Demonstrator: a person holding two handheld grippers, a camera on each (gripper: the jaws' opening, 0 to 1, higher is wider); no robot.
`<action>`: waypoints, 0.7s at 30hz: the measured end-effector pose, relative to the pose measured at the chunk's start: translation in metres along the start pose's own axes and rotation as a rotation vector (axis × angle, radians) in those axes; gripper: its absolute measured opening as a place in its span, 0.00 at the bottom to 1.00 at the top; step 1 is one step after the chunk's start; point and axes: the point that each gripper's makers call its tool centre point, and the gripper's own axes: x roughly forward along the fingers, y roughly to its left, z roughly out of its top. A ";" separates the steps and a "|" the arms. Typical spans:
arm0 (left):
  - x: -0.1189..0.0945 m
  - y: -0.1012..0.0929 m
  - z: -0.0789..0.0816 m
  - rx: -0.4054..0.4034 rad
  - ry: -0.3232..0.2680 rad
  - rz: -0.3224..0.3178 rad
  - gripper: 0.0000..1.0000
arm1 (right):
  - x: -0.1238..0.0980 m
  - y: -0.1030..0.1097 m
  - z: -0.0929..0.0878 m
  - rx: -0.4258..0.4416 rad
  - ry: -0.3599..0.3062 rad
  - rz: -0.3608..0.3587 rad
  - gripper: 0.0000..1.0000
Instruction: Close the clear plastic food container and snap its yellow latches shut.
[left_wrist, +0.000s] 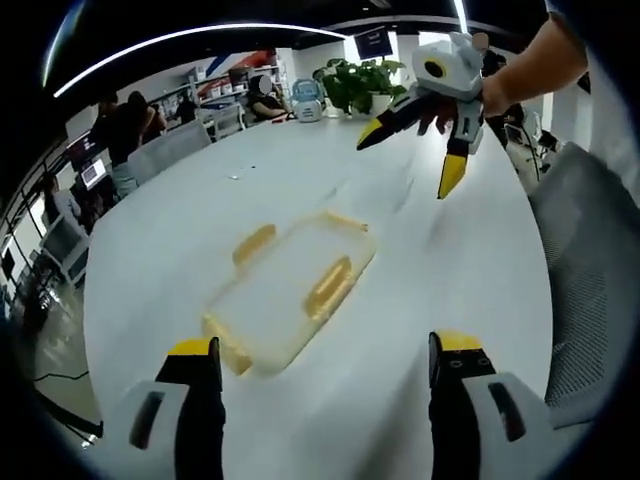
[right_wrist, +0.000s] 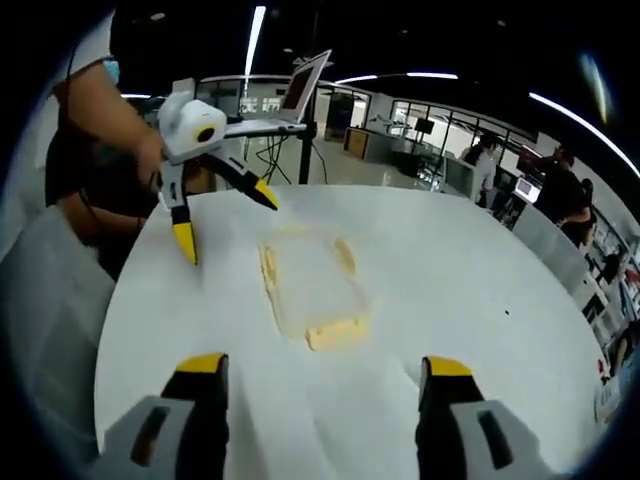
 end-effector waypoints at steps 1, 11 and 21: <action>0.001 0.001 -0.001 0.008 0.006 -0.001 0.83 | 0.001 0.000 0.001 -0.004 0.003 0.008 0.75; 0.007 0.012 -0.004 0.054 0.030 -0.027 0.83 | 0.016 -0.002 0.008 -0.042 0.028 0.054 0.74; 0.012 0.025 -0.007 0.093 0.058 -0.041 0.83 | 0.030 0.000 0.010 -0.071 0.047 0.088 0.73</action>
